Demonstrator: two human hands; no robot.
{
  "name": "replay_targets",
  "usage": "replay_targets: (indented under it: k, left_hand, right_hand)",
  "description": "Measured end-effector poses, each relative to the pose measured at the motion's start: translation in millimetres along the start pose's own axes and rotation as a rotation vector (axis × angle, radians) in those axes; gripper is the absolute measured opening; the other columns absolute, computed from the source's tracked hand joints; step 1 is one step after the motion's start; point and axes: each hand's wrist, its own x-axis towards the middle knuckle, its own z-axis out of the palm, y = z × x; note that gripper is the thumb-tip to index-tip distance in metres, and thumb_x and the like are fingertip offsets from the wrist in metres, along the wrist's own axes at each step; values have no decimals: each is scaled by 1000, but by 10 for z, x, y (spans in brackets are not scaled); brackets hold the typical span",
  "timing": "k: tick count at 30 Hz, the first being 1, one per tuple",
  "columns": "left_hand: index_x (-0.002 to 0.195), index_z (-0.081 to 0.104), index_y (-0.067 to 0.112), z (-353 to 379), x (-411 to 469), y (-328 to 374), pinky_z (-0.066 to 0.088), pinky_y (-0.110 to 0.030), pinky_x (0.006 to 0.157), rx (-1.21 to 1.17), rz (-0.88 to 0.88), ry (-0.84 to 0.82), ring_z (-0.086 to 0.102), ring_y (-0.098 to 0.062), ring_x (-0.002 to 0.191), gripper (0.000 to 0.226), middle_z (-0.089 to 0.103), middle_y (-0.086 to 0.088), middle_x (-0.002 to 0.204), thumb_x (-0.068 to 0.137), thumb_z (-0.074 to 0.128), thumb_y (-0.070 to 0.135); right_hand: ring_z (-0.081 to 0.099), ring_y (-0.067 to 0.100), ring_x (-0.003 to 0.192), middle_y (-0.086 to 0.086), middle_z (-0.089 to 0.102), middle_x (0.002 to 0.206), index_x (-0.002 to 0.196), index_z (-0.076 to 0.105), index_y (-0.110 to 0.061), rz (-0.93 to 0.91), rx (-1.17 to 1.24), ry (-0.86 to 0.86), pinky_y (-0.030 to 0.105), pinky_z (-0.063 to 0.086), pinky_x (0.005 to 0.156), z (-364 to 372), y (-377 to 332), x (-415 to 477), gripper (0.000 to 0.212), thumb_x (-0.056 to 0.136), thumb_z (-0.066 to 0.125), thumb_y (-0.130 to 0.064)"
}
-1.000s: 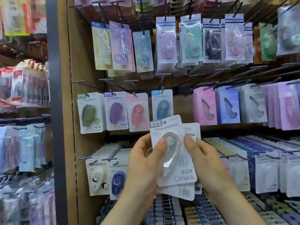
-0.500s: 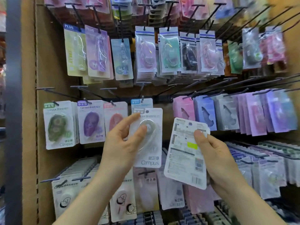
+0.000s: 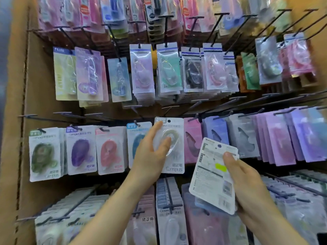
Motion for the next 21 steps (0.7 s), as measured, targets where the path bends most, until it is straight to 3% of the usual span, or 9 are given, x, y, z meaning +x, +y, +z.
replay_targets:
  k: [3,6,10,12,14,17,21]
  left_hand:
    - [145,39,32,33,-47,-17,25,-15,105,28,-1,19,32,10,127,51,39,26,135,97,56,32]
    - [146,39,33,57,-75,-13,24,-14,104,22,-20,30,31,11,127,51,39,26,136,98,56,32]
    - [148,36,32,87,-64,-12,22,-15,105,48,-31,49,29,8,129,52,38,24,142,99,54,33]
    - [150,34,30,95,-33,-16,21,-16,106,92,-49,42,29,2,136,54,36,19,149,99,53,35]
    - [152,29,29,95,20,-30,20,-17,106,144,-70,4,27,-4,142,57,32,14,155,100,50,35]
    - [156,15,26,99,119,-74,28,-26,107,379,-54,-95,34,-17,140,65,37,-1,153,101,49,33]
    - [156,6,19,129,243,-147,40,-35,99,898,30,-135,44,-29,124,84,40,-13,138,93,58,37]
  right_hand:
    - [62,59,86,20,74,84,88,70,-11,46,-16,-39,84,33,78,-2,12,24,38,95,52,-43]
    - [63,59,87,19,75,86,83,72,-15,61,-23,-52,76,39,76,-5,57,63,37,95,51,-44]
    - [65,54,87,15,76,86,80,74,-19,39,-39,-104,81,36,79,0,77,94,37,95,51,-43]
    - [70,45,86,12,76,86,83,74,-16,27,-38,-120,68,48,79,-8,91,122,36,95,50,-41]
    - [74,29,79,9,77,86,88,72,-11,0,-34,-141,42,59,68,-14,110,160,35,95,50,-38]
    - [74,18,66,7,77,81,87,70,-8,-33,-65,-162,21,52,47,-10,121,191,35,97,49,-34]
    - [66,8,48,5,74,70,91,70,-6,-51,-49,-162,13,41,37,-7,120,193,34,98,48,-31]
